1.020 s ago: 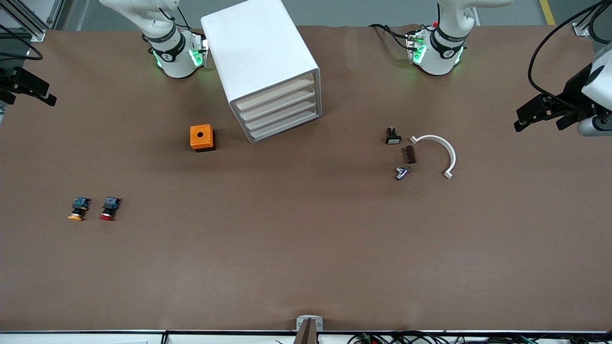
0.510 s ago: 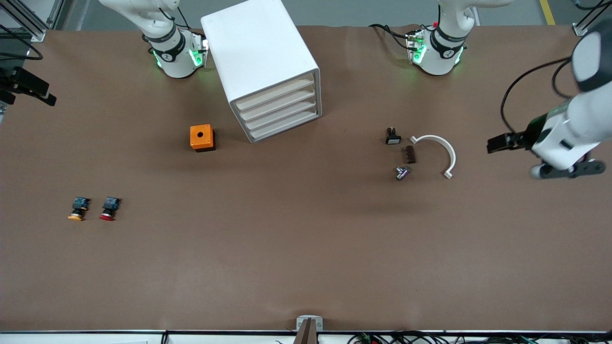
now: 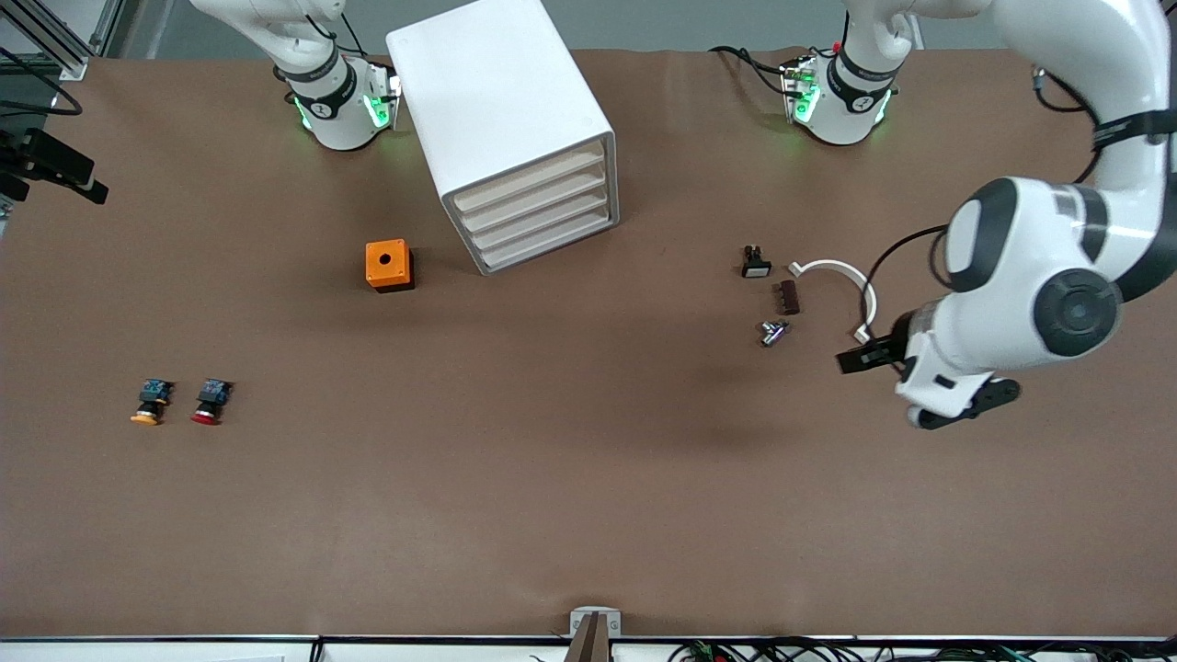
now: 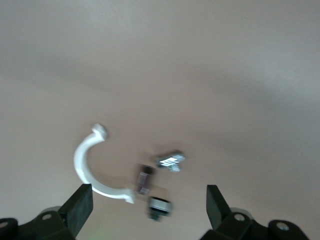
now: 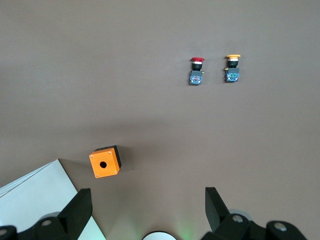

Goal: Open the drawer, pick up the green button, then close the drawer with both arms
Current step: 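Reach the left gripper toward the white cabinet's drawer handle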

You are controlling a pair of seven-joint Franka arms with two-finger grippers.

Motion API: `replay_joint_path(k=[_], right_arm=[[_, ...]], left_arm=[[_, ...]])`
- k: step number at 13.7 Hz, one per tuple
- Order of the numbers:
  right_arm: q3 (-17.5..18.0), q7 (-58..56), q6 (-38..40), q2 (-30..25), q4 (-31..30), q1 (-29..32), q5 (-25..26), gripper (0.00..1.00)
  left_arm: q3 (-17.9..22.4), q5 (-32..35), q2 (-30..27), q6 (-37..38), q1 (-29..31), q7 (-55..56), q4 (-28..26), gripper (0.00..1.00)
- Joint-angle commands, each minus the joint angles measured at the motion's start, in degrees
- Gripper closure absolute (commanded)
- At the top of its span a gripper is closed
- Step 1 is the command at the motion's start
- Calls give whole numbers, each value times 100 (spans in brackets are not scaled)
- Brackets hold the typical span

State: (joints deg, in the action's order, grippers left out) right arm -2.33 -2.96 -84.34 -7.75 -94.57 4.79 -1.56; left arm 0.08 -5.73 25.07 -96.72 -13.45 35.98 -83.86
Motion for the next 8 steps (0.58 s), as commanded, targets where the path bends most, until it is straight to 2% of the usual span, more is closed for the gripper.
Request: replay_joint_path(k=[1, 5, 8], right_arm=[[-13, -3, -3, -77, 0, -4, -2, 0], [-22, -12, -21, -77, 0, -4, 15, 0], [-22, -12, -56, -77, 0, -4, 59, 0]], left_arm=[[10, -655, 436, 22, -289, 1354, 466, 0], [1, -1701, 1068, -522, -614, 3524, 520, 0], [-69, -2010, 1570, -602, -799, 5089, 581, 0]])
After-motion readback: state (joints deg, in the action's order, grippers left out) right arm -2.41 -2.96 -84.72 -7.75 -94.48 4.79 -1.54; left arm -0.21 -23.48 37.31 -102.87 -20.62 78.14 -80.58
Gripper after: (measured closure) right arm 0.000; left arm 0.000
